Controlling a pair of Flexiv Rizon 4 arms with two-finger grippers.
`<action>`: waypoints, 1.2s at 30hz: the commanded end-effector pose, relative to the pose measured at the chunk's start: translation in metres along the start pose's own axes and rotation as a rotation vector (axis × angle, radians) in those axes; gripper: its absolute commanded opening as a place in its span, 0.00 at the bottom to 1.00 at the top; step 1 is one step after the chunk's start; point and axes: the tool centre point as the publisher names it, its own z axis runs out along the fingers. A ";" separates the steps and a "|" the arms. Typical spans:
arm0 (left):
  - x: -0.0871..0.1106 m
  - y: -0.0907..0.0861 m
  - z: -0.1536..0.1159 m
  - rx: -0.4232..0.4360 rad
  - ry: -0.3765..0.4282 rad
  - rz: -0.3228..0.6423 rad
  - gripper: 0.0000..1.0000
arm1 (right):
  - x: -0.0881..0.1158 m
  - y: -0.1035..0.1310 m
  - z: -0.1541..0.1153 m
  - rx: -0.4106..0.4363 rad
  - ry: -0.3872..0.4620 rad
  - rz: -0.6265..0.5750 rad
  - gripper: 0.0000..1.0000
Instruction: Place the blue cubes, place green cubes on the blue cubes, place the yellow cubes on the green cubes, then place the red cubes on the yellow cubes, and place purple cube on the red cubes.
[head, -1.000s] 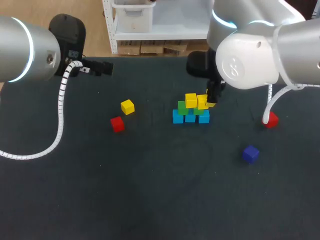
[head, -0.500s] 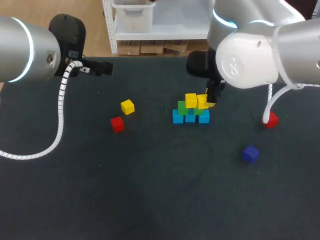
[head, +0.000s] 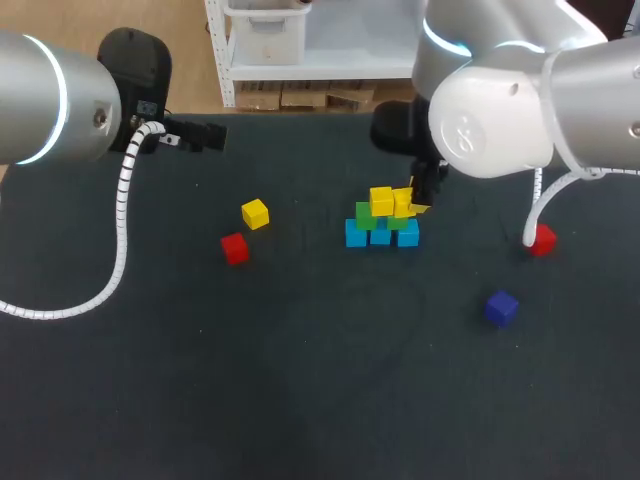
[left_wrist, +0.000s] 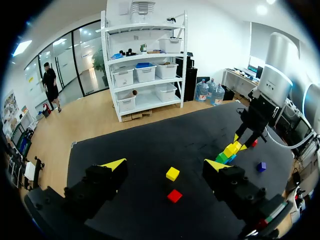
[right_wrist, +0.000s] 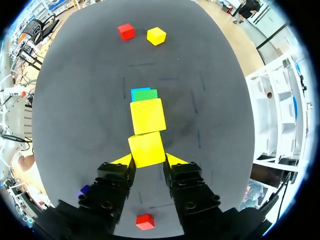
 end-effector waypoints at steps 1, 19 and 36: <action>0.000 0.001 0.000 0.003 0.001 0.000 1.00 | -0.001 0.000 0.000 0.000 0.001 0.001 0.00; 0.000 0.001 0.000 0.003 0.001 0.000 1.00 | -0.001 0.001 0.001 0.001 0.001 0.016 0.39; 0.000 0.001 0.000 0.003 0.001 0.000 1.00 | 0.000 0.002 -0.001 0.023 -0.001 0.035 0.78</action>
